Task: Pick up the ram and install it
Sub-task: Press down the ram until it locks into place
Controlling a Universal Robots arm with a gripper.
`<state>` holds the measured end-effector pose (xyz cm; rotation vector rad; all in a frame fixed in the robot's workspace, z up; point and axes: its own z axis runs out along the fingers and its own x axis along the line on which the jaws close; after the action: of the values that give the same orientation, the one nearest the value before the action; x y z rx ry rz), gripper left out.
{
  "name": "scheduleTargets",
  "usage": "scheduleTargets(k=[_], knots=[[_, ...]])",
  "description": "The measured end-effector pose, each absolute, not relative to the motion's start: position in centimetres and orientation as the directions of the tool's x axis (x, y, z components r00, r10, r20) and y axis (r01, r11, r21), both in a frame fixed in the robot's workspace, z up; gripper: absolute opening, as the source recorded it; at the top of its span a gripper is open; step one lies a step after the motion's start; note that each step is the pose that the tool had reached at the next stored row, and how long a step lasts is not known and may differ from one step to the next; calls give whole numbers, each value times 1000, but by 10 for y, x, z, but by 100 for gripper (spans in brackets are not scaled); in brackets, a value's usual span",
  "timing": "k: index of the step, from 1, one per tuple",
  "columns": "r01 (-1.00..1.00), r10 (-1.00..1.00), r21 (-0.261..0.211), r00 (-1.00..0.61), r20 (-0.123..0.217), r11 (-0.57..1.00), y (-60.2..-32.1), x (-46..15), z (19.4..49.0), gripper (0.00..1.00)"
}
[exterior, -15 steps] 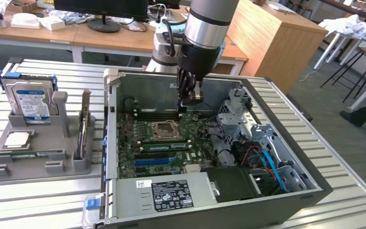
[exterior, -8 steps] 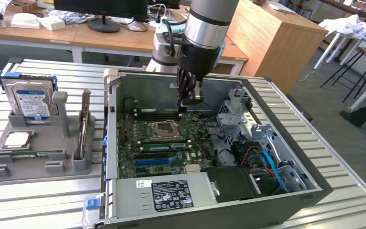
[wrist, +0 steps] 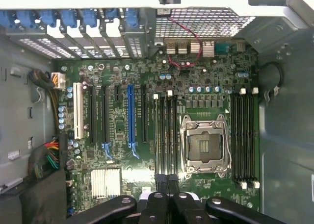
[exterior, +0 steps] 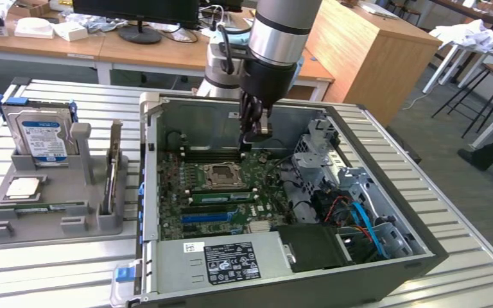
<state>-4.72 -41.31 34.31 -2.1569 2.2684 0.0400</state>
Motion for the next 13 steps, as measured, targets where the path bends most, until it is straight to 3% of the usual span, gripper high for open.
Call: scheduleTargets(k=[13], knots=[[-983,-982,11,-185,-26,185,-413,-47,343,10]])
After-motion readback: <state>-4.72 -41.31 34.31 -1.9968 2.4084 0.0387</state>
